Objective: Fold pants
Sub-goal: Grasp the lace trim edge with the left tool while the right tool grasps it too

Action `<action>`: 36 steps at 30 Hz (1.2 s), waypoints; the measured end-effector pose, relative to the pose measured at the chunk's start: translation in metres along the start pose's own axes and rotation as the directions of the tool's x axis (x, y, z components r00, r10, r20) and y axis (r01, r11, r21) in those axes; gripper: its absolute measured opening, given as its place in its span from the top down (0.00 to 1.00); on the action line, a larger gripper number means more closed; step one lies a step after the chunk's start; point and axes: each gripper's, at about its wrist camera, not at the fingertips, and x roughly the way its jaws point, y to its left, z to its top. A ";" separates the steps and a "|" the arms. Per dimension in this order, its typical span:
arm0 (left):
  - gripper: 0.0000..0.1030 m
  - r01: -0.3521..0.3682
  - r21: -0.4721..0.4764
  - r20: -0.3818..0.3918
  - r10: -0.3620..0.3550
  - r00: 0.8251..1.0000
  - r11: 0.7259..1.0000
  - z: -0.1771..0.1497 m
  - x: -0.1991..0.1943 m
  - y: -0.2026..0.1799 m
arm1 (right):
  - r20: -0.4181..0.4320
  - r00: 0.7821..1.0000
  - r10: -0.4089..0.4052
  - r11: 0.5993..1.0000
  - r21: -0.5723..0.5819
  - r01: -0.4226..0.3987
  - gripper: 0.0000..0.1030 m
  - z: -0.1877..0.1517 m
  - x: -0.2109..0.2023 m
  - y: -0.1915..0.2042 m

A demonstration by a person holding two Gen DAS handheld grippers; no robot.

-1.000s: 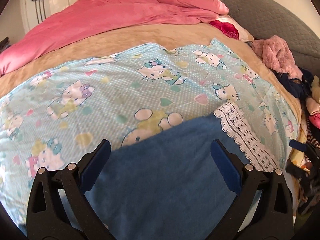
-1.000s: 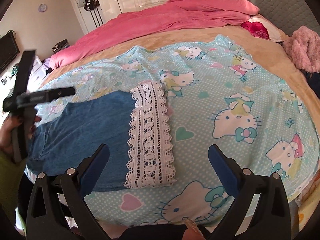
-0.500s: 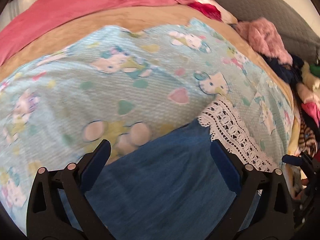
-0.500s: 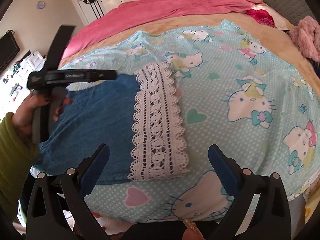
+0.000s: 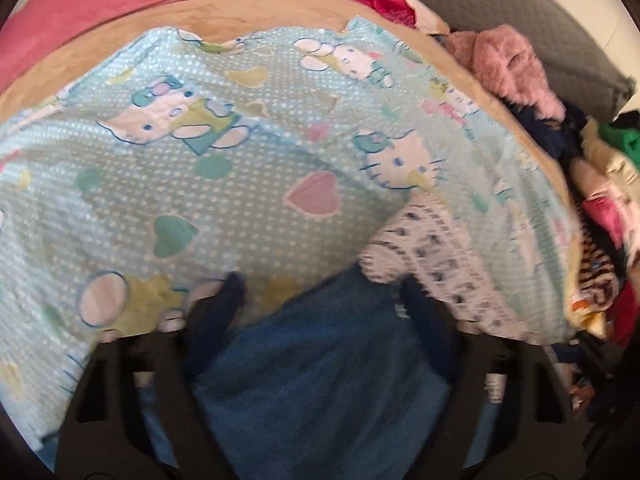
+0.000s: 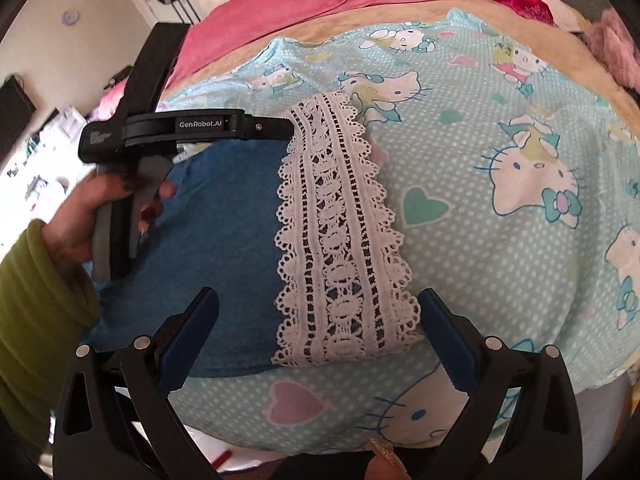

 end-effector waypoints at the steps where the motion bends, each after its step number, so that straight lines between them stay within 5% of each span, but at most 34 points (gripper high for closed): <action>1: 0.46 0.016 0.001 -0.003 -0.016 1.000 1.000 0.000 -0.001 -0.003 | 0.001 1.000 0.013 1.000 0.001 -0.013 0.09 0.000 0.000 0.000; 5: 0.47 -0.004 0.086 -0.015 0.005 1.000 0.996 -0.004 0.005 -0.019 | -0.014 1.000 0.023 1.000 -0.013 -0.023 0.16 -0.002 0.006 0.005; 9: 0.47 -0.002 0.060 -0.004 0.003 1.000 0.998 -0.005 0.011 -0.016 | -0.011 0.999 0.035 0.999 -0.010 -0.035 0.39 0.003 0.008 0.004; 11: 0.69 -0.024 0.068 -0.001 0.024 1.000 0.997 -0.006 0.010 -0.020 | -0.013 0.999 0.039 0.999 -0.010 -0.040 0.40 0.005 0.010 0.004; 13: 0.84 -0.010 0.074 0.009 0.010 1.000 0.997 -0.005 0.008 -0.024 | -0.005 0.999 0.051 0.999 -0.013 -0.051 0.54 0.008 0.011 0.005; 15: 0.88 -0.025 0.076 0.023 0.023 0.999 0.997 -0.006 0.005 -0.027 | -0.005 0.997 0.083 0.996 -0.021 -0.083 0.69 0.010 0.013 0.008; 22: 0.94 0.046 0.023 0.114 -0.048 0.992 0.999 -0.009 -0.026 -0.014 | 0.069 0.988 0.135 0.986 -0.105 -0.127 0.73 0.012 -0.006 0.030; 27: 0.94 0.087 0.001 0.222 -0.085 0.971 0.996 -0.015 -0.079 0.000 | 0.126 0.971 0.203 0.963 -0.205 -0.174 0.73 0.018 -0.029 0.063; 36: 0.94 0.045 -0.141 0.316 0.002 0.949 0.989 -0.073 -0.152 0.056 | 0.068 0.958 0.279 0.877 -0.424 -0.226 0.73 0.015 -0.019 0.150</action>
